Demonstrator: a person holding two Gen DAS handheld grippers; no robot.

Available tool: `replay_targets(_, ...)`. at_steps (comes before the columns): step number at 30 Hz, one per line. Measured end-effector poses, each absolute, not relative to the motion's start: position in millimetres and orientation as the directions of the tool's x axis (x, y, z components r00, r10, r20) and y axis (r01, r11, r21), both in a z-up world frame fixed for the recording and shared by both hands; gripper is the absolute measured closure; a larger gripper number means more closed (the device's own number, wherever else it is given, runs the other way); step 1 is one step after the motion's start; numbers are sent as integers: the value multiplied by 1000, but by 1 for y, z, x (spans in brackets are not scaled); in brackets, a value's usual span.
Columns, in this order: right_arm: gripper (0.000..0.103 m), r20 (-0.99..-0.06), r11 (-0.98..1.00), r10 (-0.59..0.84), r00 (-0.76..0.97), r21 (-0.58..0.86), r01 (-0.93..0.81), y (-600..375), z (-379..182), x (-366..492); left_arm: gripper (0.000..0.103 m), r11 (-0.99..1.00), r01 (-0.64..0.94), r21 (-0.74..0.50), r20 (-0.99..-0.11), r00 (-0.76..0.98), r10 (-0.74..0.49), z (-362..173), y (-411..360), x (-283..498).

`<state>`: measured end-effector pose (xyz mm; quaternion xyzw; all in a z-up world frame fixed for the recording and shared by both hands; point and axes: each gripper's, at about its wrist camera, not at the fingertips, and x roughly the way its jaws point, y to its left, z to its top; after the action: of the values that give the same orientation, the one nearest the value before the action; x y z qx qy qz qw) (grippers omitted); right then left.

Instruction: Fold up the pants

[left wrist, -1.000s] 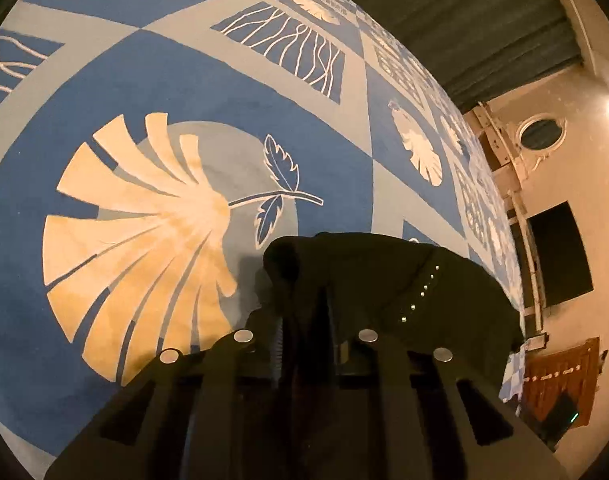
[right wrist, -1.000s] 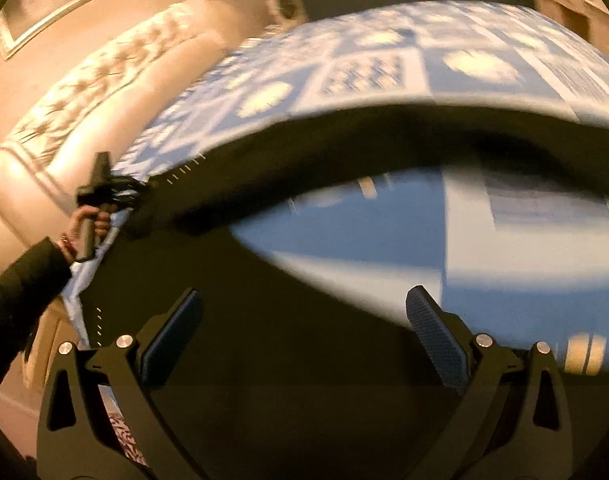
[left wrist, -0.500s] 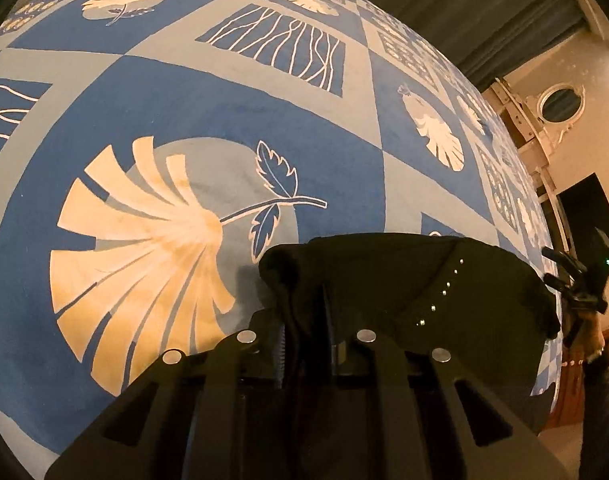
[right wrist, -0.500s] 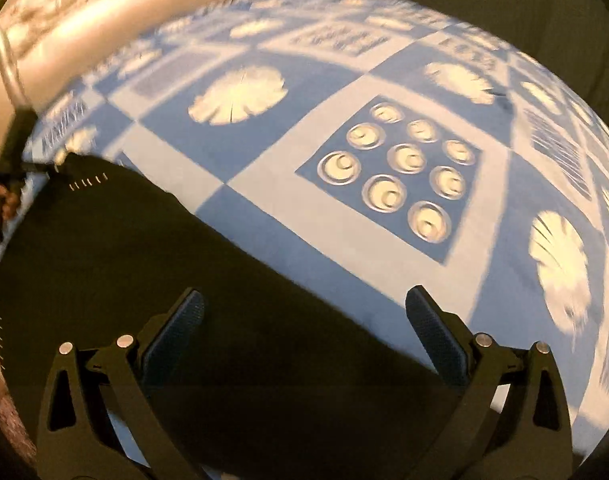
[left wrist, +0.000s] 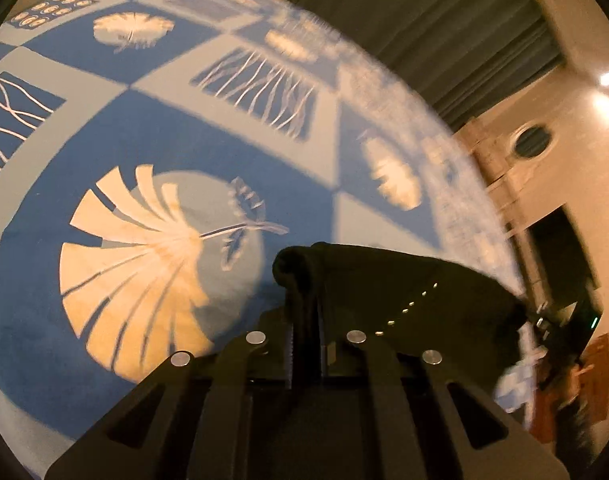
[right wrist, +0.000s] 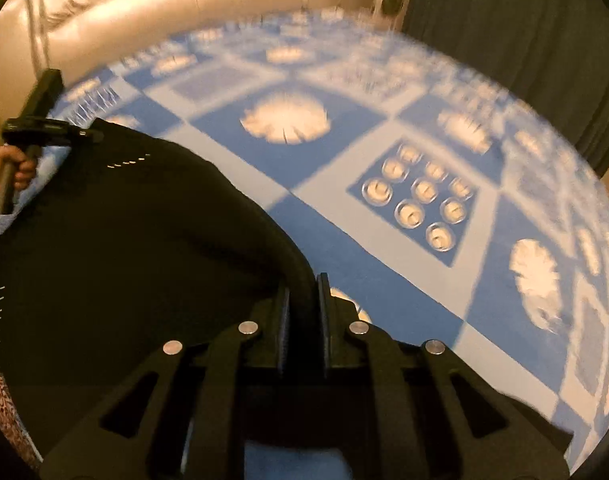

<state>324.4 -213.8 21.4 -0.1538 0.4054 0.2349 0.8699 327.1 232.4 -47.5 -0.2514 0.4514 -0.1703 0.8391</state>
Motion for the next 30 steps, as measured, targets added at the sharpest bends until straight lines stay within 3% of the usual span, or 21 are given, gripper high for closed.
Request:
replay_targets(5, 91, -691, 850, 290, 662, -131, -509, -214, 46, 215, 95, 768, 161, -619, -562, 592, -577, -6, 236, 261)
replay_targets(10, 91, -709, 852, 283, 646, -124, -509, -199, 7, 109, 91, 733, 161, -661, -537, 582, -611, -4, 250, 176)
replay_targets(15, 75, -775, 876, 258, 577, -65, -478, -195, -43, 67, 77, 724, 28, -689, -609, 518, -601, -44, 263, 114)
replay_targets(16, 63, -779, 885, 264, 568, -39, -464, -197, -45, 60, 70, 725, -19, -688, -633, 503, -588, -54, 266, 99)
replay_targets(17, 39, -779, 892, 284, 559, 1, -452, -200, -45, 55, 65, 722, -51, -690, -641, 505, -578, -59, 268, 89)
replay_targets(19, 22, -731, 905, 374, 571, 152, -398, -216, -36, 42, 65, 689, -118, -715, -629, 539, -561, -62, 274, 69)
replay_targets(21, 20, -675, 887, 461, 576, 327, -326, -236, -30, 36, 57, 629, -164, -760, -585, 592, -553, -59, 280, 51)
replay_targets(23, 20, -643, 862, 498, 583, 443, -247, -252, -31, 32, 42, 572, -205, -794, -543, 661, -518, -56, 283, 33)
replay_targets(27, 20, -569, 725, 583, 580, 686, -57, -286, -56, 28, 42, 559, -226, -798, -539, 682, -494, -53, 265, 31)
replay_targets(30, 20, -524, 629, 610, 594, 777, 40, -302, -72, 30, 42, 574, -238, -784, -563, 663, -494, -54, 254, 40)
